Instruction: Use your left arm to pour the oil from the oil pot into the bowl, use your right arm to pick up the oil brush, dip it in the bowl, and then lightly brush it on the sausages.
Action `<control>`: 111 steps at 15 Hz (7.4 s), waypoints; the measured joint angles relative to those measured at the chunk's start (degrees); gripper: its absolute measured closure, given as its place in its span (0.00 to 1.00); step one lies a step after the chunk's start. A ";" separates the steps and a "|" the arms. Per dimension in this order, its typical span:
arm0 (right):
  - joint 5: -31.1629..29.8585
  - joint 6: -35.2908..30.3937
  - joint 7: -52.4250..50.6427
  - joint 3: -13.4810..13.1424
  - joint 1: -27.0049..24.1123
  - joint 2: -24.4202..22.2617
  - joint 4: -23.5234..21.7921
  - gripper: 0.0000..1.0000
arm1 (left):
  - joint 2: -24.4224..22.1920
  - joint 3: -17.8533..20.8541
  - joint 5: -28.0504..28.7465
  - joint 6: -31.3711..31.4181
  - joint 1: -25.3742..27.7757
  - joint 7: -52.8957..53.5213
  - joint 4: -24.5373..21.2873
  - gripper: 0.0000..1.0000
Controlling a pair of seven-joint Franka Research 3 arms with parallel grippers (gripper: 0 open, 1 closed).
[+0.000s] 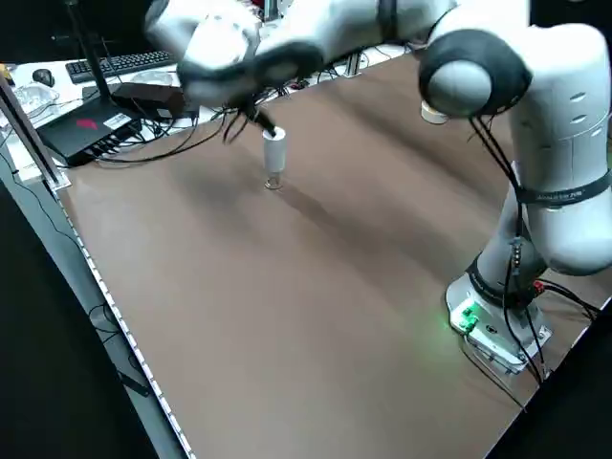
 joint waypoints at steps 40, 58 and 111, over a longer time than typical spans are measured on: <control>-36.45 -37.02 -7.15 -2.54 -23.78 -12.53 -13.07 0.96 | -16.14 3.90 22.82 -1.50 -37.60 -118.56 -3.51 0.00; -45.07 -32.94 -7.24 -1.96 -22.38 -12.84 -7.11 0.96 | -19.62 3.91 24.28 -5.60 -33.83 -129.55 -3.02 0.00; 2.87 -8.34 38.49 -1.06 -4.12 -11.98 -8.76 0.96 | -28.93 16.74 14.16 -6.31 -41.14 -128.39 -10.57 0.00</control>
